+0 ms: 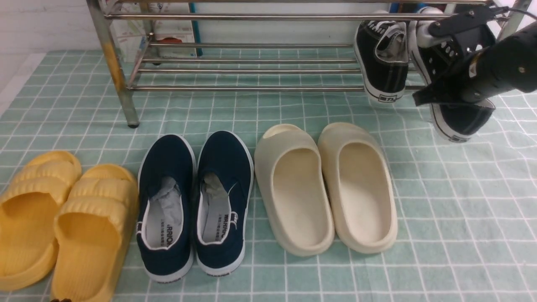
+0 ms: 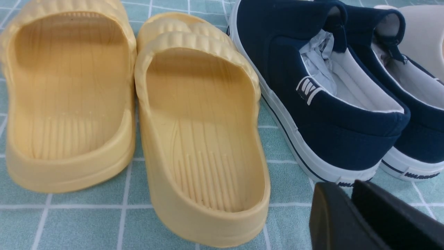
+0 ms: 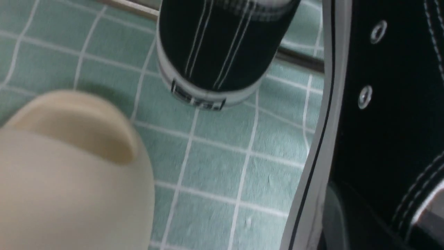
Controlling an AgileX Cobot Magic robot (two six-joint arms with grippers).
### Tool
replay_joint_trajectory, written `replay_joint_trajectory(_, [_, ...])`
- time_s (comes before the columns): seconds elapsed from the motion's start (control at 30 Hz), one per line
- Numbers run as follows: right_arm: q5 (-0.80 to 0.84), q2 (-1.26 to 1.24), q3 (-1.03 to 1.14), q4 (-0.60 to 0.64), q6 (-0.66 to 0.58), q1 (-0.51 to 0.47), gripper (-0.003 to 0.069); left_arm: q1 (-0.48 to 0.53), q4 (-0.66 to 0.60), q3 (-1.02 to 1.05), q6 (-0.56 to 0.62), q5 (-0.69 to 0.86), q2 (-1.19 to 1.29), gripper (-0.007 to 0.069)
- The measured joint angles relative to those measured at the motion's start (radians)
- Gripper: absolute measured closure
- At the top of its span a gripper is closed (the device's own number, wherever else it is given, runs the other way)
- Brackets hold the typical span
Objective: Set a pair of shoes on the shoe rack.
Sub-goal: Use the right arm to put a shoe into the shoe rack
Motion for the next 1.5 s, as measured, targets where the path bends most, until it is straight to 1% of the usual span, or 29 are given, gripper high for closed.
replay_joint_trajectory(0.03, [-0.001,0.032,-0.039,-0.027,0.028,0.0,0.0611,0.0,0.0,0.0,0.0,0.0,0.0,0.0523])
replay_joint_trajectory(0.2, [0.011,0.124,-0.147,-0.087,0.082,0.0,0.0611,0.0,0.0,0.0,0.0,0.0,0.0,0.0515])
replay_joint_trajectory(0.43, [0.018,0.218,-0.241,-0.105,0.096,0.0,0.0611,0.0,0.0,0.0,0.0,0.0,0.0,0.0511])
replay_joint_trajectory(0.63, [-0.012,0.255,-0.262,-0.109,0.098,-0.004,0.0611,0.0,0.0,0.0,0.0,0.0,0.0,0.0502])
replay_joint_trajectory(0.77, [-0.037,0.259,-0.262,-0.111,0.098,-0.01,0.0589,0.0,0.0,0.0,0.0,0.0,0.0,0.0498])
replay_joint_trajectory(0.83, [-0.056,0.259,-0.263,-0.135,0.097,-0.011,0.0538,0.0,0.0,0.0,0.0,0.0,0.0,0.0495])
replay_joint_trajectory(0.87, [-0.058,0.259,-0.263,-0.137,0.097,-0.011,0.0533,0.0,0.0,0.0,0.0,0.0,0.0,0.0495])
replay_joint_trajectory(0.9, [-0.063,0.259,-0.265,-0.146,0.097,-0.012,0.0487,0.0,0.0,0.0,0.0,0.0,0.0,0.0494])
replay_joint_trajectory(0.93, [-0.063,0.259,-0.266,-0.148,0.097,-0.012,0.048,0.0,0.0,0.0,0.0,0.0,0.0,0.0494])
replay_joint_trajectory(0.97, [-0.064,0.258,-0.268,-0.155,0.097,-0.012,0.0405,0.0,0.0,0.0,0.0,0.0,0.0,0.0494])
replay_joint_trajectory(1.0, [-0.063,0.255,-0.269,-0.159,0.097,-0.012,0.0375,0.0,0.0,0.0,0.0,0.0,0.0,0.0493])
replay_joint_trajectory(1.03, [-0.063,0.255,-0.269,-0.16,0.097,-0.012,0.0367,0.0,0.0,0.0,0.0,0.0,0.0,0.0492])
replay_joint_trajectory(1.07, [-0.063,0.252,-0.269,-0.161,0.097,-0.012,0.0335,0.0,0.0,0.0,0.0,0.0,0.0,0.0491])
replay_joint_trajectory(1.1, [-0.058,0.243,-0.269,-0.161,0.097,-0.01,0.0277,0.0,0.0,0.0,0.0,0.0,0.0,0.0492])
replay_joint_trajectory(1.17, [-0.049,0.226,-0.269,-0.161,0.097,-0.007,0.0209,0.0,0.0,0.0,0.0,0.0,0.0,0.0492])
replay_joint_trajectory(1.2, [-0.048,0.224,-0.269,-0.161,0.097,-0.006,0.0204,0.0,0.0,0.0,0.0,0.0,0.0,0.0492])
replay_joint_trajectory(1.3, [-0.021,0.194,-0.269,-0.161,0.1,0.006,0.0147,0.0,0.0,0.0,0.0,0.0,0.0,0.0492])
replay_joint_trajectory(1.43, [0.033,0.167,-0.269,-0.134,0.103,0.025,0.0144,-0.001,0.0,0.0,0.0,0.0,0.0,0.0492])
replay_joint_trajectory(1.5, [0.09,0.151,-0.27,-0.101,0.104,0.039,0.0162,-0.001,0.0,0.0,0.0,0.0,0.0,0.0491])
